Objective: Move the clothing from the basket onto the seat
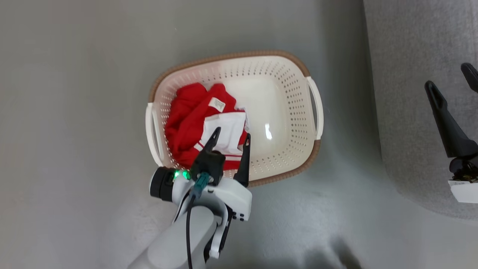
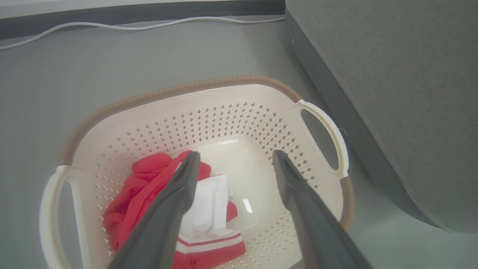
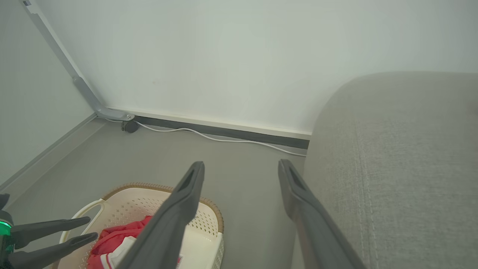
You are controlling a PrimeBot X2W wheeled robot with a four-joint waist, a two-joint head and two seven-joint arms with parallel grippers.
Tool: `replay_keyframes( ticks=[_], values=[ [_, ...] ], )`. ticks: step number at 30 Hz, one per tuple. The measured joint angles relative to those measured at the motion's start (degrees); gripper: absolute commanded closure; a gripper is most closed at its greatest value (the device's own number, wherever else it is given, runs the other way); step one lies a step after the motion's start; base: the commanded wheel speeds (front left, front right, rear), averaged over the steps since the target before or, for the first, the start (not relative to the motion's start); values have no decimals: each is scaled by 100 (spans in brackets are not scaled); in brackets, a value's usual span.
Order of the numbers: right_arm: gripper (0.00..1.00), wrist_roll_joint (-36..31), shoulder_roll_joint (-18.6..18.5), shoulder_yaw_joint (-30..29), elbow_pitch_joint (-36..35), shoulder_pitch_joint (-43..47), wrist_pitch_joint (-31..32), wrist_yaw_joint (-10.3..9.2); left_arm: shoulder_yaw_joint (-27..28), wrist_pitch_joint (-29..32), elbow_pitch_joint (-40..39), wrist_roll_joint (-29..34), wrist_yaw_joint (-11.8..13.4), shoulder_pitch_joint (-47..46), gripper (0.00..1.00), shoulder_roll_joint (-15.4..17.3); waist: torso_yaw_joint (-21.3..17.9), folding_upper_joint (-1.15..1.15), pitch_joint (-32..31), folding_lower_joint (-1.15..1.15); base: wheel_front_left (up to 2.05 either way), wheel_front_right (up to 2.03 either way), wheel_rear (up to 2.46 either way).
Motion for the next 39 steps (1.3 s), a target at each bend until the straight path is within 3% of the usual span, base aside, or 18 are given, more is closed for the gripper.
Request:
replay_keyframes(
  ticks=[8, 15, 23, 32, 39],
  values=[
    [0, -3, -15, 178, -227, -319, 0, 0, -779, 0, 1204, -352, 27, -948, 0, 0, -230, 0, 586, 0, 0, 0, 0],
    [0, -2, -33, 335, -269, -429, 0, 0, -1546, 2, 2136, -1006, 520, -1657, 0, 0, -335, 0, 875, 0, 0, 0, 0],
    [0, 70, -40, 394, -297, -461, 0, 0, -2299, 538, 2582, -1739, 998, -2162, 0, 0, -355, 0, 1001, 0, 0, 0, 0],
    [0, 197, -82, 461, -391, -582, 0, 0, -2631, 1268, 3073, -2038, 1026, -2587, 0, 3, -493, 0, 1193, 0, 0, 0, 0],
    [0, 252, -65, 482, -452, -738, -1, 0, -2687, 2019, 3424, -1621, 870, -2838, 0, -3, -616, 0, 1384, 0, 0, 0, 0]
  ],
)
